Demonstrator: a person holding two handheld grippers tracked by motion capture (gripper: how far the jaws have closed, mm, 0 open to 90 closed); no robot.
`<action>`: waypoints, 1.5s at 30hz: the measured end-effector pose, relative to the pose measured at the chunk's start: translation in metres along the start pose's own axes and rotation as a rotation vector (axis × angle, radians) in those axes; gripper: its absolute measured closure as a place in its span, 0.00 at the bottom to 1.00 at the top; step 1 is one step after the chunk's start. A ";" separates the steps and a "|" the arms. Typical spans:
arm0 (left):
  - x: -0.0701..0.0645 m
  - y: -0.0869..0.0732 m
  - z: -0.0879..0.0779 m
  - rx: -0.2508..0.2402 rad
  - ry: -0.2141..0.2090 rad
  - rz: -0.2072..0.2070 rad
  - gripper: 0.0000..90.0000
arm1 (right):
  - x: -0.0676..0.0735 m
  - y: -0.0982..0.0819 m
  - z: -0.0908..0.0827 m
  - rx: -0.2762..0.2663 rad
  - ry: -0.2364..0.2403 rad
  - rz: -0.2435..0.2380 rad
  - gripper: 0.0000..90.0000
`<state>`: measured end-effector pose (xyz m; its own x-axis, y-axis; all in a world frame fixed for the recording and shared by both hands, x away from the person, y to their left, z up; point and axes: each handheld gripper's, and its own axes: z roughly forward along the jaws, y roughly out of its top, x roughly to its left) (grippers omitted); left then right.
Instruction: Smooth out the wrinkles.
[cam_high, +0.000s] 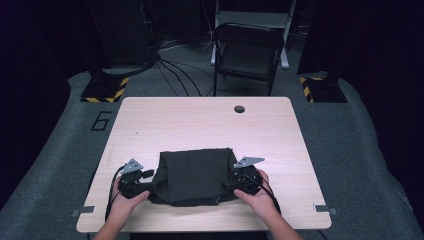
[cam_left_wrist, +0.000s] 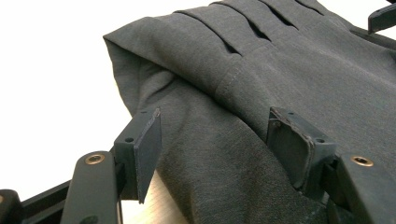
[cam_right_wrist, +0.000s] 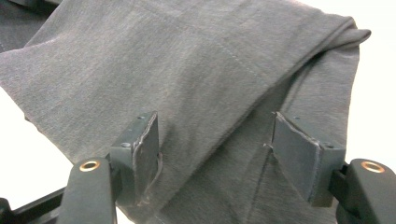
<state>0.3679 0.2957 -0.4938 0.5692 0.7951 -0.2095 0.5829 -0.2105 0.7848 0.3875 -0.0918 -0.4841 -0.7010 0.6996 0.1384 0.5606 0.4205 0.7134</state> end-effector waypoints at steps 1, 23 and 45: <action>0.000 0.000 0.000 0.000 -0.001 -0.001 0.40 | -0.001 0.000 -0.001 0.000 -0.003 0.004 0.35; 0.009 0.020 -0.027 -0.016 0.040 -0.043 0.40 | -0.017 -0.003 -0.053 -0.004 -0.036 0.003 0.36; 0.014 -0.019 -0.041 0.042 0.068 -0.109 0.40 | -0.015 -0.029 -0.062 -0.051 -0.104 0.028 0.36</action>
<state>0.3407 0.3342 -0.4878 0.4613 0.8510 -0.2509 0.6635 -0.1431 0.7344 0.3549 -0.1503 -0.4646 -0.6342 0.7681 0.0885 0.5545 0.3720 0.7444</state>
